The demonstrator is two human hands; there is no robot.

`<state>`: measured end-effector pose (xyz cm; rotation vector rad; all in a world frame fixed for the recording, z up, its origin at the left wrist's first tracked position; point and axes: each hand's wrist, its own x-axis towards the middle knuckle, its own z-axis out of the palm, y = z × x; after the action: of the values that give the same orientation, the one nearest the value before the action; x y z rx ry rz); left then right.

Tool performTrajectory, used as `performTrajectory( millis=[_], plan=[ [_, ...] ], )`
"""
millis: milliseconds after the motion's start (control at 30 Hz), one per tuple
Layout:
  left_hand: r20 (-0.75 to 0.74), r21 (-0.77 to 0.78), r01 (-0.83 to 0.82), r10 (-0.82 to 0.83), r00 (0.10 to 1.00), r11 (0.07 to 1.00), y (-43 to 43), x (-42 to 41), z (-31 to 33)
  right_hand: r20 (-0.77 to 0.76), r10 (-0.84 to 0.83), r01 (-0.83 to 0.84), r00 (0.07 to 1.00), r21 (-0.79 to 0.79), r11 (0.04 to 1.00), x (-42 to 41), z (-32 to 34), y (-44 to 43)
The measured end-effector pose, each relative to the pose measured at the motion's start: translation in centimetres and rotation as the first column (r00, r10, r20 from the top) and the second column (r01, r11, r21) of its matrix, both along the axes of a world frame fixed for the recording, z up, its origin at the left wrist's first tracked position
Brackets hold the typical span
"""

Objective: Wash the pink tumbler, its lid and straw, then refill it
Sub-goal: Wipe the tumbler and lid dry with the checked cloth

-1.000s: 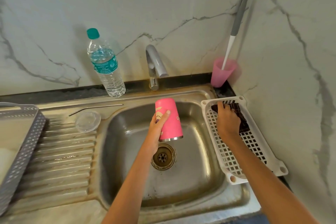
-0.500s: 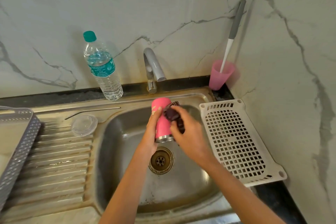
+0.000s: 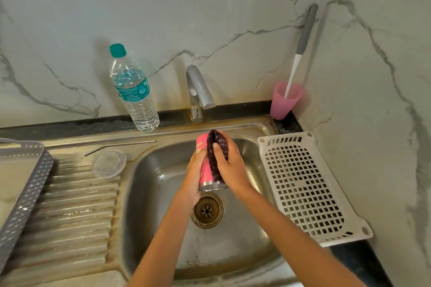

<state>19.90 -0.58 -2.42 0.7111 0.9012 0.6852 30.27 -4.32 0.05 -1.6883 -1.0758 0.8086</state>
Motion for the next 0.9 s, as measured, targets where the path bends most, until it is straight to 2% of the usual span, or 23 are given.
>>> performTrajectory(
  millis=[233,333,433,467,500,567,633,700,800,900],
  plan=[
    [-0.02,0.03,-0.045,0.046,0.999,0.999,0.3,-0.4,0.1,0.29,0.054,-0.072,0.956,0.051,0.996,-1.6,-0.4,-2.0],
    [0.015,-0.008,0.039,-0.039,0.999,0.999,-0.2,-0.5,1.0,0.144,0.056,-0.062,0.988,0.037,0.997,-0.4,0.6,-0.2],
    [0.036,-0.041,0.102,-0.101,0.994,0.994,-0.7,-0.5,1.4,-0.162,0.005,-0.012,0.987,-0.039,0.999,1.0,1.7,1.2],
    [0.036,-0.03,0.095,-0.094,0.995,0.995,-0.7,-0.5,1.5,-0.21,-0.012,0.0,0.978,-0.054,0.999,1.1,1.7,1.2],
    [0.036,-0.02,0.08,-0.079,0.996,0.997,-0.5,-0.6,1.6,-0.186,-0.014,0.004,0.982,-0.054,0.999,1.0,1.5,1.0],
    [0.022,-0.011,0.023,-0.023,0.999,1.0,0.1,-0.7,1.8,-0.024,0.013,-0.013,1.0,-0.019,1.0,0.3,0.7,-0.1],
    [-0.035,-0.01,-0.041,0.041,0.999,0.999,0.9,-0.8,1.7,0.107,0.064,-0.067,0.992,0.028,0.997,-0.8,-0.4,-1.6],
    [-0.095,-0.01,-0.056,0.054,0.994,0.998,1.1,-0.9,1.4,0.174,0.079,-0.093,0.982,0.074,0.993,-1.3,-0.7,-2.4],
    [-0.1,0.018,0.007,-0.005,0.995,1.0,0.4,-1.1,1.2,0.175,0.054,-0.074,0.983,0.11,0.991,-0.7,0.3,-1.3],
    [-0.053,0.011,0.1,-0.1,0.994,0.995,-0.5,-1.4,1.6,0.051,0.006,-0.009,0.999,0.049,0.999,0.4,1.7,1.1]
  ],
)
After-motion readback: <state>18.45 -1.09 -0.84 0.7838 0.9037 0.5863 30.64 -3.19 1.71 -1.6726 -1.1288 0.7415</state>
